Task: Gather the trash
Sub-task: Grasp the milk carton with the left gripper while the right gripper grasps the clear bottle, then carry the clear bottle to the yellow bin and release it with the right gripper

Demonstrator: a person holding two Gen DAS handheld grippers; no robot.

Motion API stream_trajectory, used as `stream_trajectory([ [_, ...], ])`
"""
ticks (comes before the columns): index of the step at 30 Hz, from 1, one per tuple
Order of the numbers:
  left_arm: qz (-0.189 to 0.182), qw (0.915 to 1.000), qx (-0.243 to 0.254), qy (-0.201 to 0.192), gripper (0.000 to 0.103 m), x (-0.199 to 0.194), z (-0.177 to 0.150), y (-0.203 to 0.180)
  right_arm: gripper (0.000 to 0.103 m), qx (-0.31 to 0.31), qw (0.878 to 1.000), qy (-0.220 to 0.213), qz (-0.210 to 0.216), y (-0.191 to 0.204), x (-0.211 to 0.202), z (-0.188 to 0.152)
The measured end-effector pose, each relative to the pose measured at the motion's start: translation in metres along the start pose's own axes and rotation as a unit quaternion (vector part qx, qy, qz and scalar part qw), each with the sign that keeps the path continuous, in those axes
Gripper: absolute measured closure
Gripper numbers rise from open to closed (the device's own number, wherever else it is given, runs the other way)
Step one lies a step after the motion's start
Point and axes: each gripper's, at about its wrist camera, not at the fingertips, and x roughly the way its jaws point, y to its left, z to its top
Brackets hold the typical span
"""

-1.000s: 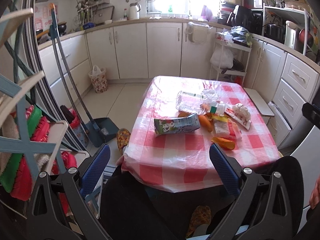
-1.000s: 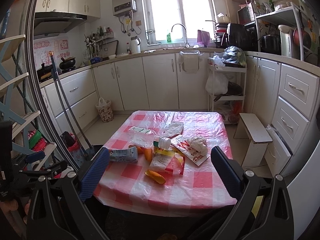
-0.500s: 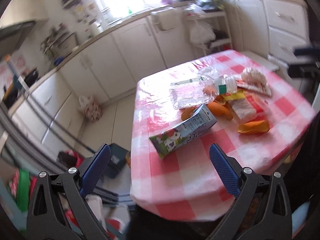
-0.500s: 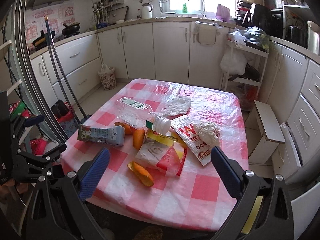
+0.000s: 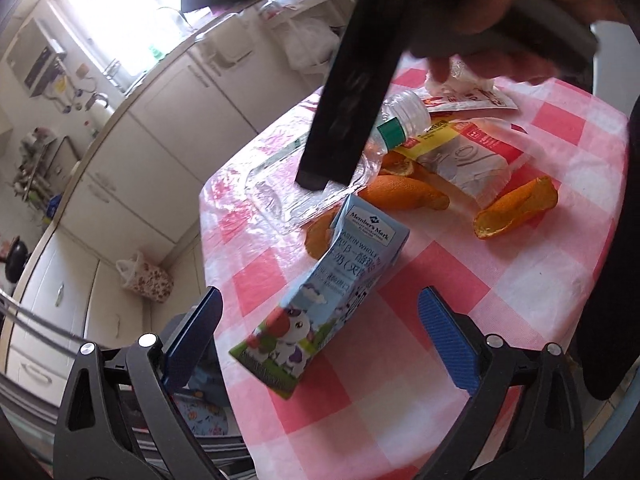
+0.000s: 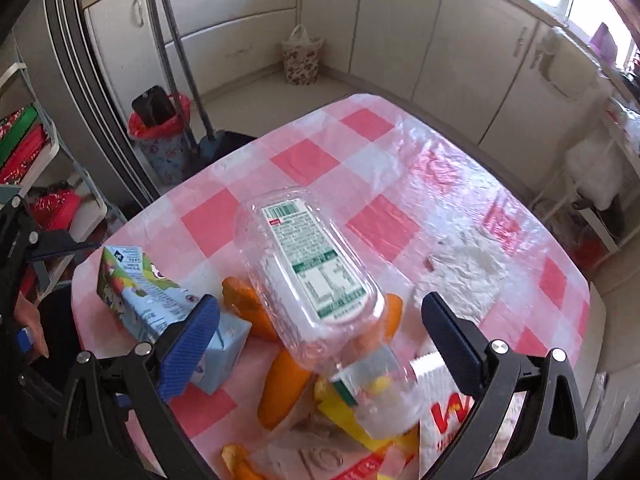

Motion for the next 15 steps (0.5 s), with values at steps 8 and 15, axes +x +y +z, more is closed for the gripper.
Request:
stream_trajectory([
  [8,-0.061,0.9971,-0.026,0.038,0.054,0.044,0.003,0.017,0.048,0.034,0.996,0.026,0.072,-0.021,0.010,0.006],
  [15,-0.093,0.9863,-0.126,0.051,0.072,0.052,0.001,0.038,0.048,0.127,0.987,-0.047,0.085,-0.056,-0.036,-0.014],
])
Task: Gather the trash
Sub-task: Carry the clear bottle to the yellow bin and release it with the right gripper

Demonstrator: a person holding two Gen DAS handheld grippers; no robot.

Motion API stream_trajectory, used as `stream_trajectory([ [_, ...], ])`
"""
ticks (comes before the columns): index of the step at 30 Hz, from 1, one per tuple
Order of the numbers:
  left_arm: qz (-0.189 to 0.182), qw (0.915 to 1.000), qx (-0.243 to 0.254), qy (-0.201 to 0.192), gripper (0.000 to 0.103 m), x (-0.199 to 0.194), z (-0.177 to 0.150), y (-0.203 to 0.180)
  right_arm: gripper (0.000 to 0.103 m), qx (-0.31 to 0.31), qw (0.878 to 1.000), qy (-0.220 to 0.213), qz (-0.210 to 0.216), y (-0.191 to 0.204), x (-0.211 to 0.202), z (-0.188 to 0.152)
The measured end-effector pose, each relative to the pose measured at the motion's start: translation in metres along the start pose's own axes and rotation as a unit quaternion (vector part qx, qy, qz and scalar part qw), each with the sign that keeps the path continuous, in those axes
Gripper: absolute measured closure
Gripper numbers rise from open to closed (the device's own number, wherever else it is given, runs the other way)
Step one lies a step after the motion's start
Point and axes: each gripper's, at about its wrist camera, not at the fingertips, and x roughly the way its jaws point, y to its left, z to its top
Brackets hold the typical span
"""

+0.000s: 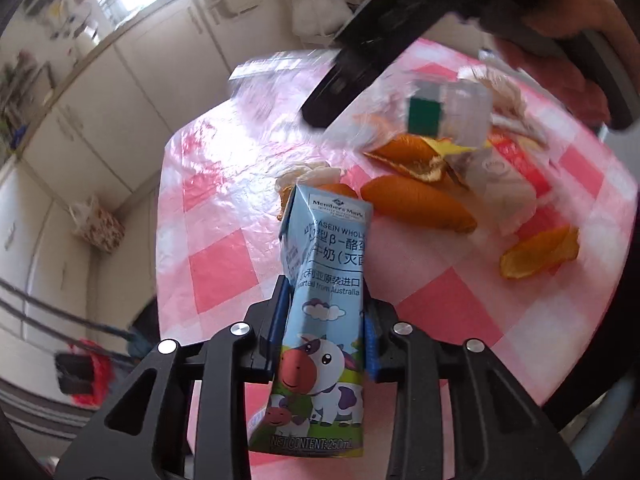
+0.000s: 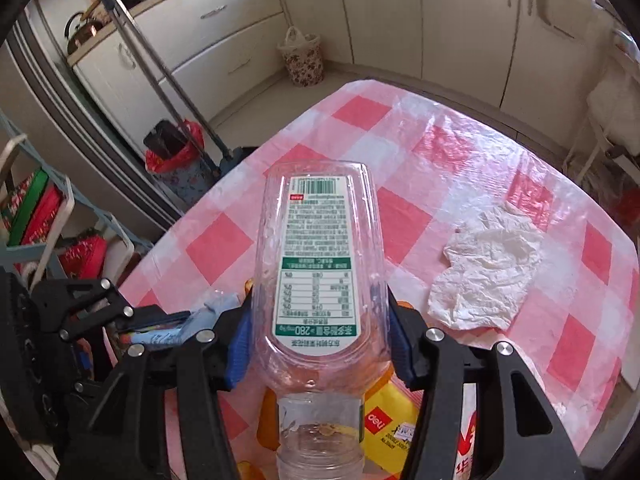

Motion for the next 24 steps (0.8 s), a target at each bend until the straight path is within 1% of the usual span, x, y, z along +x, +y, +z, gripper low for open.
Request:
stream_trajectory([
  [3,-0.007,0.9993,-0.034,-0.009,0.073,-0.014,0.000,0.005,0.048,0.036,0.998,-0.051,0.011,-0.012,-0.041,-0.008],
  [6,-0.018,0.9980,-0.058,-0.017,0.073,-0.028,0.002,0.005,0.048,0.065,0.993,-0.092,0.020,-0.023,-0.082,-0.023],
  [8,-0.029,0.9967,-0.073,-0.021,0.073,-0.037,0.003,0.004,0.048,0.083,0.989,-0.117,0.023,-0.028,-0.106,-0.036],
  [10,-0.045,0.9944,-0.090,-0.032,0.073,-0.052,0.001,-0.002,0.048,0.100,0.985,-0.138,0.022,-0.033,-0.132,-0.057],
  [13,-0.062,0.9915,-0.103,-0.050,0.073,-0.077,0.003,-0.014,0.048,0.112,0.981,-0.157,-0.007,-0.040,-0.157,-0.090],
  [14,-0.069,0.9902,-0.107,-0.058,0.073,-0.086,0.005,-0.020,0.048,0.118,0.979,-0.163,-0.020,-0.043,-0.168,-0.106],
  [17,-0.087,0.9873,-0.108,-0.078,0.073,-0.115,0.012,-0.049,0.048,0.150,0.972,-0.175,-0.047,-0.059,-0.192,-0.147],
  [19,-0.097,0.9861,-0.102,-0.089,0.073,-0.128,0.020,-0.067,0.048,0.170,0.966,-0.179,-0.077,-0.070,-0.206,-0.175],
  [22,-0.112,0.9843,-0.088,-0.105,0.073,-0.148,0.033,-0.089,0.048,0.225,0.952,-0.179,-0.109,-0.099,-0.218,-0.224],
  [24,-0.123,0.9830,-0.081,-0.109,0.073,-0.155,0.043,-0.105,0.048,0.262,0.941,-0.169,-0.131,-0.117,-0.215,-0.253],
])
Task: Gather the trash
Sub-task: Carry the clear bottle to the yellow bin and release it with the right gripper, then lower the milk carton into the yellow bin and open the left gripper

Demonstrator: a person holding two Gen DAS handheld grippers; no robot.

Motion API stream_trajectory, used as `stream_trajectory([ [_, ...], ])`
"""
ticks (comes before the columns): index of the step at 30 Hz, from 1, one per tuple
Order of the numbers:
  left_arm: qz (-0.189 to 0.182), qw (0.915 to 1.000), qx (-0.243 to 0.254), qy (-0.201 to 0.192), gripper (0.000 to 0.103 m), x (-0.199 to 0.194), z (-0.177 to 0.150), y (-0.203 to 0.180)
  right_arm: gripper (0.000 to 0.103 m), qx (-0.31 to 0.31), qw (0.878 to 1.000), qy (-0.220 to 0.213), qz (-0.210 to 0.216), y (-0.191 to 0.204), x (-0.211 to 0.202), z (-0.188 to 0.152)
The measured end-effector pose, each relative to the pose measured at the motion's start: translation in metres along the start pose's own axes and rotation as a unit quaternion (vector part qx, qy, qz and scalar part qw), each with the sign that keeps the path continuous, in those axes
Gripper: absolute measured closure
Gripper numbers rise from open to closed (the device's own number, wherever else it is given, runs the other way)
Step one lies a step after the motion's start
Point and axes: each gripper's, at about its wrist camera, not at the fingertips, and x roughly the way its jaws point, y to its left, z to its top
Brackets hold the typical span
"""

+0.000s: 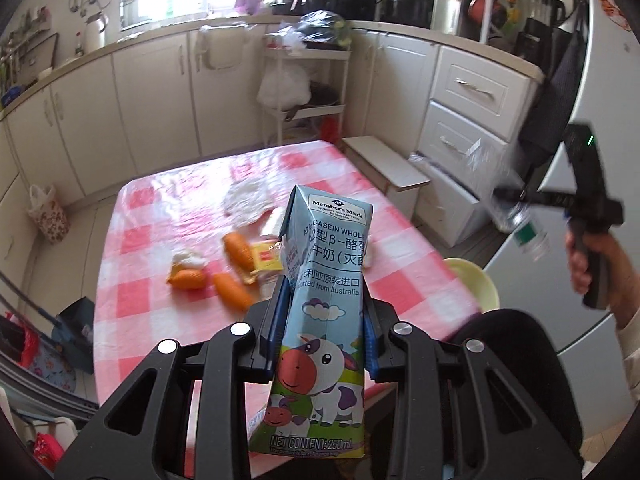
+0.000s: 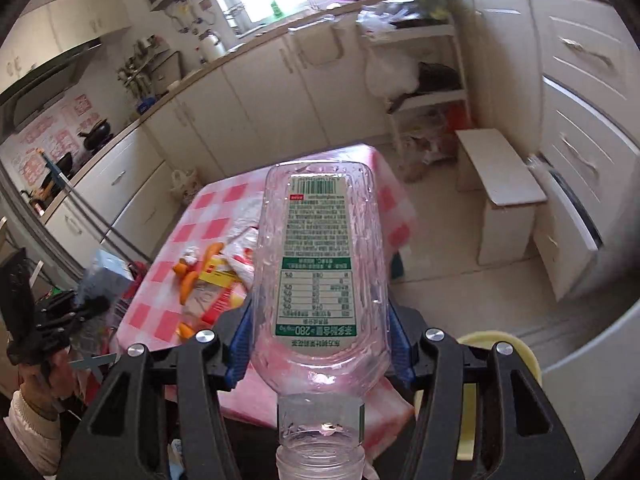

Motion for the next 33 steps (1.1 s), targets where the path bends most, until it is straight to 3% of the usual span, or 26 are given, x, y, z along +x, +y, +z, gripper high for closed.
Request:
stream_trajectory([
  [6,-0.038,0.9991,0.015,0.004,0.073,0.007,0.019,-0.048,0.048,0.101,0.993,0.034,-0.058,-0.083,0.049,-0.047],
  [12,-0.070,0.9967,0.036,0.021,0.073,0.029,0.030,-0.093,0.047,0.179,0.976,0.084,-0.094,-0.142,0.109,-0.088],
  [15,-0.088,0.9944,0.044,0.036,0.073,0.048,0.037,-0.114,0.040,0.206,0.968,0.090,-0.109,-0.170,0.115,-0.098],
  [19,-0.111,0.9906,0.061,0.052,0.073,0.073,0.045,-0.144,0.034,0.206,0.970,0.062,-0.113,-0.175,0.093,-0.101],
  [25,-0.149,0.9822,0.077,0.085,0.073,0.116,0.053,-0.190,0.024,0.177,0.974,-0.017,-0.137,-0.161,0.014,-0.103],
  [29,-0.171,0.9734,0.084,0.127,0.072,0.154,0.057,-0.226,0.021,0.164,0.972,-0.056,-0.158,-0.149,-0.029,-0.108],
  [33,-0.167,0.9632,0.089,0.190,0.071,0.212,0.055,-0.267,0.021,0.168,0.969,-0.075,-0.165,-0.141,-0.052,-0.111],
])
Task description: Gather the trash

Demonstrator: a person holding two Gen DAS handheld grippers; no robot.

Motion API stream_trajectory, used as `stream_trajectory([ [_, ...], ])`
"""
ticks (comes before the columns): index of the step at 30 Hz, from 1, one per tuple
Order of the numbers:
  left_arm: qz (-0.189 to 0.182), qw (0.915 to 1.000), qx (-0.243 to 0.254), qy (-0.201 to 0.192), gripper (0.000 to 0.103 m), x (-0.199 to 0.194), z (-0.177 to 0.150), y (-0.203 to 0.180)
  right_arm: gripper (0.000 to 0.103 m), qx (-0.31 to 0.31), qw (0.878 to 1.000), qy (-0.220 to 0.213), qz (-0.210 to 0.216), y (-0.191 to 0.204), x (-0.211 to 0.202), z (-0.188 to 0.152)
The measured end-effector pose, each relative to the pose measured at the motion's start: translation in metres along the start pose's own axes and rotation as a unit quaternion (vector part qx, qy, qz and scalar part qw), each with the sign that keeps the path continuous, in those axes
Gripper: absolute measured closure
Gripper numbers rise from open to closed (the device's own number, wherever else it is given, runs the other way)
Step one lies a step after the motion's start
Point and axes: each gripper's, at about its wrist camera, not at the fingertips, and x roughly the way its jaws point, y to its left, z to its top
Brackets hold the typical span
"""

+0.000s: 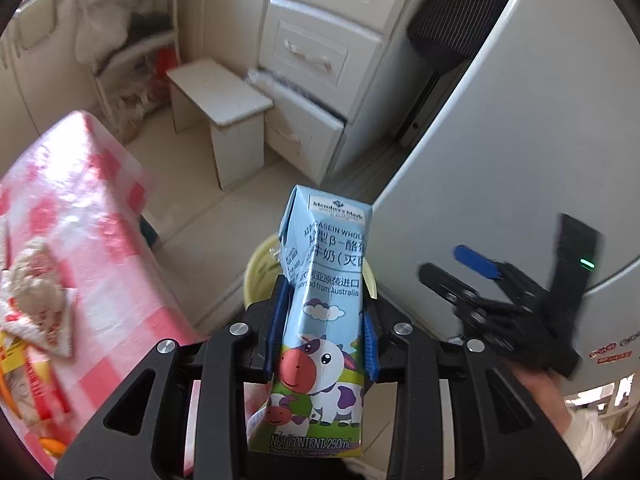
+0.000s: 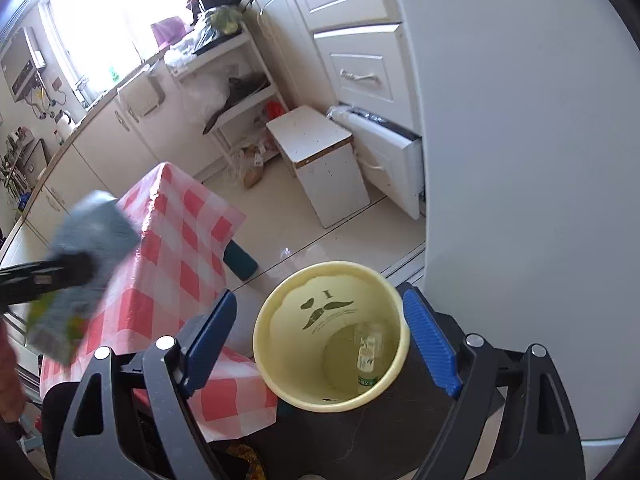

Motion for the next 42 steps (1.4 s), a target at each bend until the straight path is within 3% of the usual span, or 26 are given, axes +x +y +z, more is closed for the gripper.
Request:
stream_trajectory([
  [2,0.012,0.9997,-0.006,0.022,0.059,0.026,0.008,-0.001,0.021,0.007,1.000,-0.002,0.005,-0.001,-0.007,-0.002],
  [5,0.039,0.9986,-0.023,0.028,0.053,0.042,0.013,0.000,0.021,0.011,1.000,-0.005,0.014,0.005,-0.015,-0.004],
  [7,0.032,0.9988,-0.035,0.000,0.047,0.024,0.012,0.001,0.021,0.011,1.000,-0.013,0.021,0.013,-0.023,-0.005],
  [9,0.059,0.9959,-0.039,-0.056,0.035,-0.011,0.002,0.006,0.018,0.004,0.999,-0.024,0.027,0.025,-0.031,-0.006],
  [11,0.090,0.9894,-0.049,-0.103,0.019,-0.045,-0.011,0.013,0.016,-0.004,0.999,-0.039,0.031,0.042,-0.040,-0.005],
  [14,0.141,0.9739,-0.080,-0.159,0.014,-0.103,-0.041,0.036,0.011,-0.024,0.997,-0.055,0.044,0.075,-0.051,-0.005],
  [17,0.192,0.9524,-0.118,-0.205,0.009,-0.162,-0.080,0.061,0.009,-0.062,0.993,-0.073,0.066,0.117,-0.066,-0.007],
  [18,0.214,0.9420,-0.134,-0.220,0.008,-0.185,-0.100,0.071,0.009,-0.075,0.991,-0.078,0.073,0.130,-0.071,-0.009],
  [21,0.247,0.9226,-0.166,-0.246,0.007,-0.237,-0.146,0.097,0.007,-0.114,0.984,-0.094,0.099,0.173,-0.087,-0.015],
  [25,0.267,0.8993,-0.212,-0.274,0.007,-0.286,-0.194,0.121,0.007,-0.154,0.975,-0.104,0.126,0.223,-0.107,-0.026],
  [33,0.298,0.8761,-0.212,-0.314,0.007,-0.349,-0.249,0.126,0.007,-0.226,0.952,-0.142,0.148,0.293,-0.153,-0.040],
  [42,0.299,0.8546,-0.248,-0.345,0.007,-0.382,-0.287,0.131,0.007,-0.265,0.935,-0.169,0.166,0.331,-0.187,-0.055],
])
